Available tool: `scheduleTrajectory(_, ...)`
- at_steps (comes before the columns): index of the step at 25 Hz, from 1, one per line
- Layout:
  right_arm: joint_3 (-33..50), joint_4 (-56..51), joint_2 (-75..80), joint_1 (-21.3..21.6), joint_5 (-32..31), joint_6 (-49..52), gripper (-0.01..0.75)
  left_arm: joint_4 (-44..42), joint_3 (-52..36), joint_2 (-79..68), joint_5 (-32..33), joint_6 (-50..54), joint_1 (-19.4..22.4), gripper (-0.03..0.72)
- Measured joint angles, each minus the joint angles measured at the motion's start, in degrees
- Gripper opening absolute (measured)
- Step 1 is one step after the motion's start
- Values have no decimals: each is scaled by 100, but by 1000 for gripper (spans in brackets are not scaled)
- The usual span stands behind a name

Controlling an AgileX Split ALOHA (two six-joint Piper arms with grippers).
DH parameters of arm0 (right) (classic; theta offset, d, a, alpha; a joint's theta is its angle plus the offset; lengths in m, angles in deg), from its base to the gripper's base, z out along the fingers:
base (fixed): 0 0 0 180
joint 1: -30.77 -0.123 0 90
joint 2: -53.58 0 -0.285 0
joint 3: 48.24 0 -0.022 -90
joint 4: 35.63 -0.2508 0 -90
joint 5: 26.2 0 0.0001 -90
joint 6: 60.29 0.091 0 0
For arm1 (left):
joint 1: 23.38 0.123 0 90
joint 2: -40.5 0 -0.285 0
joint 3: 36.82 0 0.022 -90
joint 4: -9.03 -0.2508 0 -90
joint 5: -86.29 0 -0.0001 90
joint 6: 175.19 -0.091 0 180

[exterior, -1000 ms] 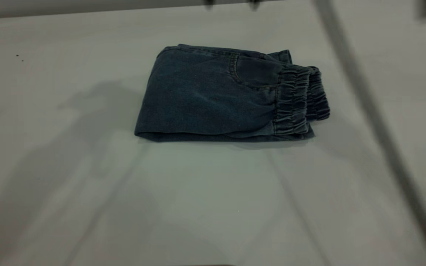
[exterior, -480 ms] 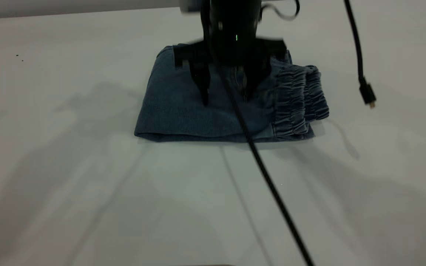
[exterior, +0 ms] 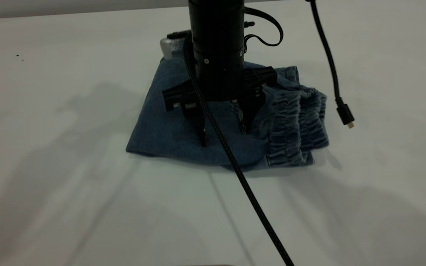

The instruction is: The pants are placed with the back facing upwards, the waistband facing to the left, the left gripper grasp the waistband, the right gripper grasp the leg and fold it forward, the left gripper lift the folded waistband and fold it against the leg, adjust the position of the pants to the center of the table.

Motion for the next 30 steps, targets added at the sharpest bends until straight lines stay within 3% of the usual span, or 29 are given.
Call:
scheduleTrajectory(12,0,781,-1562,-14,-825,-416,470,-79,0,574,379,-267,0,576)
scheduleTrajectory(20,29,930,-3382,-14,-1122,-937,470,-462,0,1954,2107,-192,0,576)
scheduleTrajectory(25,649,621,-4891,-14,-1151,-1402,470,-474,0,2669,3412,-52,0,576)
scheduleTrajectory(30,1935,571,-6749,-14,-1220,-1523,470,-486,-257,3246,3463,297,0,576)
